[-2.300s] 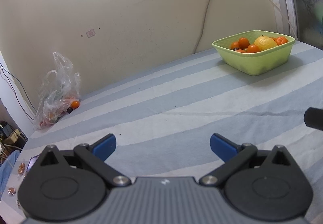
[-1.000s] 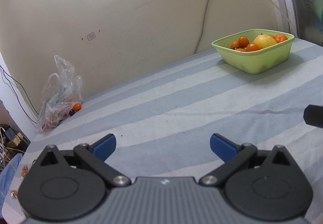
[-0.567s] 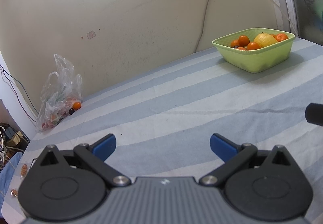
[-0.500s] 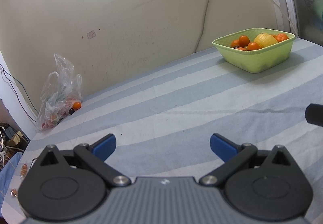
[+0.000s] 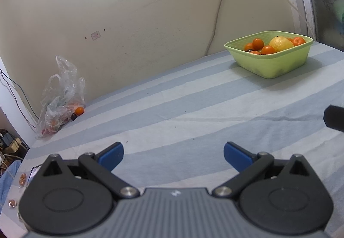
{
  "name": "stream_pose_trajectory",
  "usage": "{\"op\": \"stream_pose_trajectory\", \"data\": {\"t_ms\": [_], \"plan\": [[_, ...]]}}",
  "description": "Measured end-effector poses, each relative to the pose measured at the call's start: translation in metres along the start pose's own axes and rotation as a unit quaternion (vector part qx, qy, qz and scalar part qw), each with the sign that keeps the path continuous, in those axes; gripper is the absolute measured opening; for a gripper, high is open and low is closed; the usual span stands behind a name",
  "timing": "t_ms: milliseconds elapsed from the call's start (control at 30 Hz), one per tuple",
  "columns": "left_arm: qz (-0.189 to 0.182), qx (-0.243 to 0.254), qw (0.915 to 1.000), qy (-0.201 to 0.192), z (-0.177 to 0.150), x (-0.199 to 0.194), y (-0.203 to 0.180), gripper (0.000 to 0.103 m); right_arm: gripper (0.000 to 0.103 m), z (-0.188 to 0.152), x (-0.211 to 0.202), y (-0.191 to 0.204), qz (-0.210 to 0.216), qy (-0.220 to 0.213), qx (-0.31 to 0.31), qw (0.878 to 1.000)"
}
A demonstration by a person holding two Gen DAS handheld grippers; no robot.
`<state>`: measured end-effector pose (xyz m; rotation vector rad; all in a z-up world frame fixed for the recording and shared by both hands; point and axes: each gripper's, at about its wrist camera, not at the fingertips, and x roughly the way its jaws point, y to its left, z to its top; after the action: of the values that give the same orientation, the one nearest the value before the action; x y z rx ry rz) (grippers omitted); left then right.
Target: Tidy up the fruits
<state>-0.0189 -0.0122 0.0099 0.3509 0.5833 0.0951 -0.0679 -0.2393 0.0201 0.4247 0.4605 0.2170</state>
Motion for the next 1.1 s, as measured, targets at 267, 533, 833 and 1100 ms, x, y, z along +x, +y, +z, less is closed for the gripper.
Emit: {"op": "stream_pose_trajectory", "data": {"t_ms": [267, 533, 833, 1100], "plan": [[0.0, 0.0, 1.0, 0.001, 0.0001, 0.0004, 0.0001, 0.103, 0.063, -0.0009, 0.0008, -0.0008, 0.001, 0.004, 0.002, 1.0], [-0.002, 0.002, 1.0, 0.001, -0.0005, 0.0012, 0.0001, 0.103, 0.063, -0.0004, 0.0025, -0.0019, 0.001, 0.008, 0.003, 1.0], [-0.004, 0.0, 1.0, -0.001, -0.0005, 0.001, 0.0007, 0.103, 0.063, -0.0009, 0.0022, -0.0024, 0.002, 0.007, 0.006, 1.0], [-0.01, -0.005, 0.9999, -0.002, 0.0, -0.0009, 0.0022, 0.103, 0.063, -0.0007, 0.002, -0.0025, 0.001, 0.007, 0.006, 1.0]]}}
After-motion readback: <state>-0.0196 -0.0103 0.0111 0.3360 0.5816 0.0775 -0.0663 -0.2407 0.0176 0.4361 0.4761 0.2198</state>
